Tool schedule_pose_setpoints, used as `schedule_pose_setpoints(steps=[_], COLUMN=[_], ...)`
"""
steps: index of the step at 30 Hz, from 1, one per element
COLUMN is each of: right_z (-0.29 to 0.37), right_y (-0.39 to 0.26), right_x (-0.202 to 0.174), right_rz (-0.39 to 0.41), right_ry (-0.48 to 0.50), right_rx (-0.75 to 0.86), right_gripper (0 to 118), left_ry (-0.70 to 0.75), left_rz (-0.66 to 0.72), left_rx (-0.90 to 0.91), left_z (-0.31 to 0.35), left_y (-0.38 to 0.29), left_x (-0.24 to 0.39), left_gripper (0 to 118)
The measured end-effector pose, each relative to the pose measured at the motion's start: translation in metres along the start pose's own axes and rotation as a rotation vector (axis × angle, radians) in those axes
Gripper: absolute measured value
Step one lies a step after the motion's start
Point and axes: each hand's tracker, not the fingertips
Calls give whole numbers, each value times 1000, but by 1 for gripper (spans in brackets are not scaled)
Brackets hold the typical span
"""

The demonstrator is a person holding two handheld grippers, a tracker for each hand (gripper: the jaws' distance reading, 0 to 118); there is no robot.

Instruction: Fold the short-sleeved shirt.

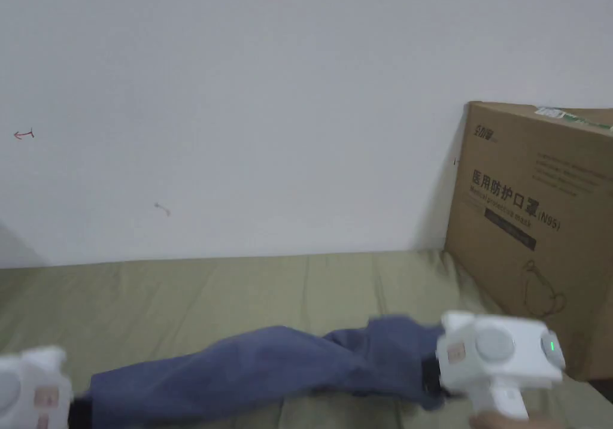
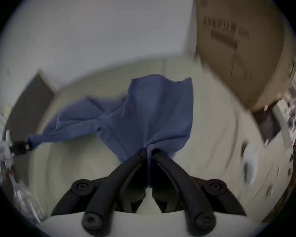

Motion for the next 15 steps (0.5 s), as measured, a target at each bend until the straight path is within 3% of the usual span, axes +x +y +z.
schedule_pose_setpoints(steps=[3, 6, 12, 15], right_z=[-6, 28, 100, 121], right_y=[-97, -165, -254, -281], right_x=[18, 38, 74, 84], right_rz=[54, 42, 2, -14], right_ry=[-24, 18, 101, 93], right_rx=[-143, -169, -299, -346], right_gripper=[2, 2, 2, 2], left_ry=[2, -15, -49, -39], left_rz=[-45, -6, -57, -128], left_rx=[-137, -199, -266, -332], left_z=[-15, -3, 58, 76], left_y=[-85, -144, -215, -242], left_x=[-12, -35, -61, -65], left_gripper=[4, 4, 4, 4])
